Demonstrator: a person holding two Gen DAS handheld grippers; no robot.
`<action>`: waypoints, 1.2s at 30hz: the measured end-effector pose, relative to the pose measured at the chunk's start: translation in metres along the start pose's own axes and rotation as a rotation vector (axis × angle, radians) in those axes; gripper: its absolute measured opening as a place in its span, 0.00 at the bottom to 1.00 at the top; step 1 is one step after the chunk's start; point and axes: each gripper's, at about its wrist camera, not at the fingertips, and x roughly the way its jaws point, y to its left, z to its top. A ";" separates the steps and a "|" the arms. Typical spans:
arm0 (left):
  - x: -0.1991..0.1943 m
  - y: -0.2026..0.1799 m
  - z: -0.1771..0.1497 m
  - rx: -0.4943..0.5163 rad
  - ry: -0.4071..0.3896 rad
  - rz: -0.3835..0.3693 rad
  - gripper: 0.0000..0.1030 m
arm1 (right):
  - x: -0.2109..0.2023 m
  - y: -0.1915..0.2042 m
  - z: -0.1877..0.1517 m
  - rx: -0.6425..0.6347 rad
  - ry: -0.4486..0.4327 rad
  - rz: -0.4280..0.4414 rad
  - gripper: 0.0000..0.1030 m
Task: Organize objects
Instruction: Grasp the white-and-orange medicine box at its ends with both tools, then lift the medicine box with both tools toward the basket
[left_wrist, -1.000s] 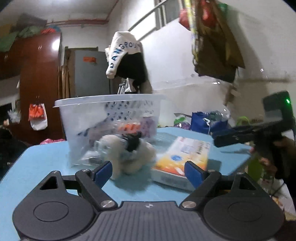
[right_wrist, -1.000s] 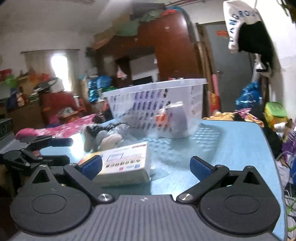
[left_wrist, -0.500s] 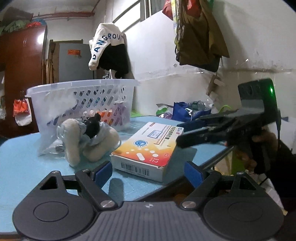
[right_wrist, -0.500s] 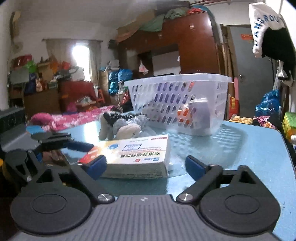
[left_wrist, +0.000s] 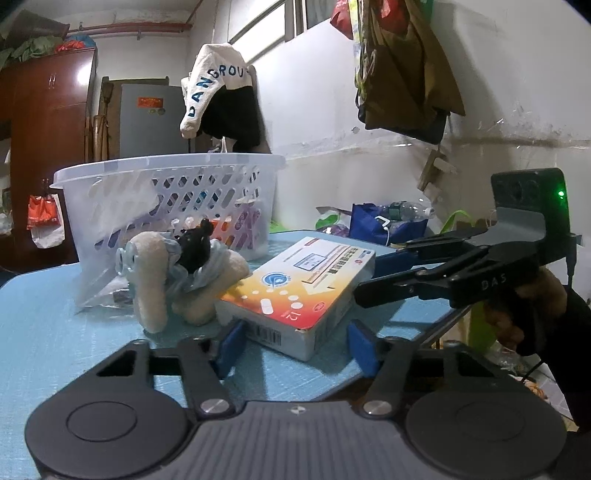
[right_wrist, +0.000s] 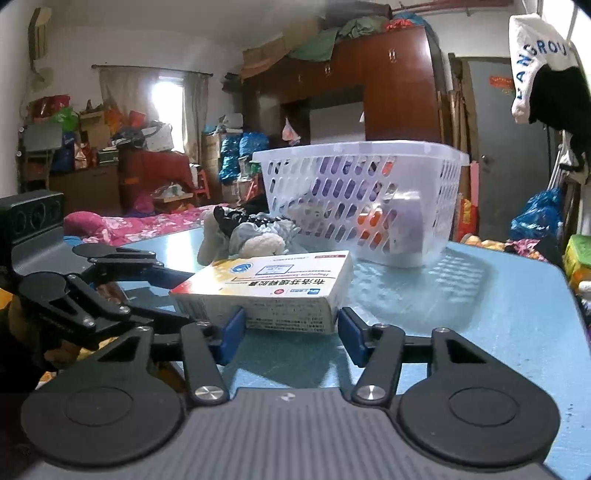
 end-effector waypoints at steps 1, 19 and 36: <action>0.000 0.000 0.000 0.003 0.001 0.001 0.57 | -0.001 0.003 0.000 -0.012 -0.001 -0.012 0.56; -0.006 -0.014 -0.005 0.084 -0.031 0.041 0.46 | -0.002 0.020 0.001 -0.100 -0.007 -0.099 0.52; -0.026 -0.016 0.007 0.137 -0.124 0.028 0.45 | -0.012 0.024 0.012 -0.091 -0.043 -0.112 0.49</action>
